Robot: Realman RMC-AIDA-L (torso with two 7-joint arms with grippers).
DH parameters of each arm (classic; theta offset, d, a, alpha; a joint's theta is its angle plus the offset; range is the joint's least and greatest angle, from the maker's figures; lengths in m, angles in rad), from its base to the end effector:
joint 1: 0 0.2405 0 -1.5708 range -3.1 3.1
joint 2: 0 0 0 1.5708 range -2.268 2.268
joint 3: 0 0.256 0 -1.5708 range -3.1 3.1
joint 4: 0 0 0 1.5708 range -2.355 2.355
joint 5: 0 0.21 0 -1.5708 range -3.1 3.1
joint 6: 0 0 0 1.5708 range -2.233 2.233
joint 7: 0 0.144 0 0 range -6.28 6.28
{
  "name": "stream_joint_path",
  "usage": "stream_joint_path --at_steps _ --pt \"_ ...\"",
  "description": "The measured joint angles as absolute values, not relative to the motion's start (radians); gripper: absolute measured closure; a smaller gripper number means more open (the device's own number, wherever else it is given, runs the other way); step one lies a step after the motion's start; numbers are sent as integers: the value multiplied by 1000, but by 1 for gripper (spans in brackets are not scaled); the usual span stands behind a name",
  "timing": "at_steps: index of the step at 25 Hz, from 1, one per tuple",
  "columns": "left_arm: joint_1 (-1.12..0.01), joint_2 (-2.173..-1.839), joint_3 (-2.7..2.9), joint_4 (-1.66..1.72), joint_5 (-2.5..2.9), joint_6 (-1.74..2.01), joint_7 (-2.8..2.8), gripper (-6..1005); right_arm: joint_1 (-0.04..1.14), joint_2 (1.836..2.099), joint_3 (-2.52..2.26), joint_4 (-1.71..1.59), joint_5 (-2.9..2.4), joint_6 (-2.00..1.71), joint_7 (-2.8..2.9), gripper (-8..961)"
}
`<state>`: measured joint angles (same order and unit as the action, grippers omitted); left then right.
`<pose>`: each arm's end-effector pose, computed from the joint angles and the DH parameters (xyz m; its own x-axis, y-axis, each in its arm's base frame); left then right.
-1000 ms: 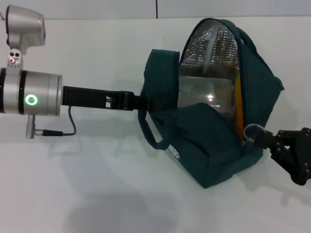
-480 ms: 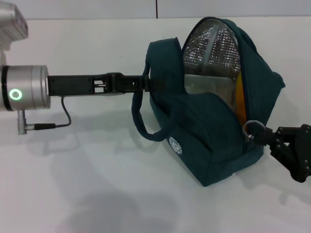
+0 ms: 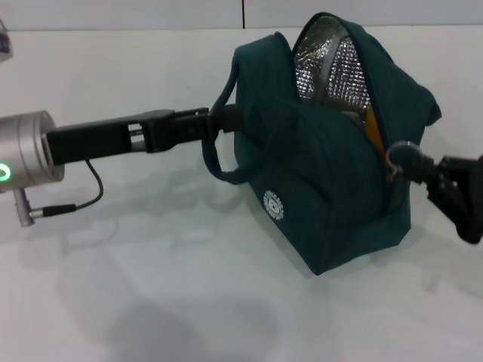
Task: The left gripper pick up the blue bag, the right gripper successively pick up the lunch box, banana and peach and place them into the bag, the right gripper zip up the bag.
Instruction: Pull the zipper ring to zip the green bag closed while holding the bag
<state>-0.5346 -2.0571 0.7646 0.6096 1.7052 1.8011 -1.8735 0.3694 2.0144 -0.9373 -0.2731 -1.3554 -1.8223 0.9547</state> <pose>-0.2183 0.3150 0.0178 0.4116 0.6717 0.6160 0.5907 -0.7113 0.3810 0.2729 0.2576 0.0034 0.4909 -0.1175 -0.8632 -0.4197 -0.9002 -0.1161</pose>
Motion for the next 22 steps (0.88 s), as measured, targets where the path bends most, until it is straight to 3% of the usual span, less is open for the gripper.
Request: stream_joint_path --at_steps 7,22 --pt "-467 -2084 782 589 1703 1869 -1643 460 462 2020 -942 -241 -1283 -1802 956 939" --pt "-378 -2089 776 323 1592 1812 -1015 428 688 2028 -945 -219 -1256 -1670 990 935"
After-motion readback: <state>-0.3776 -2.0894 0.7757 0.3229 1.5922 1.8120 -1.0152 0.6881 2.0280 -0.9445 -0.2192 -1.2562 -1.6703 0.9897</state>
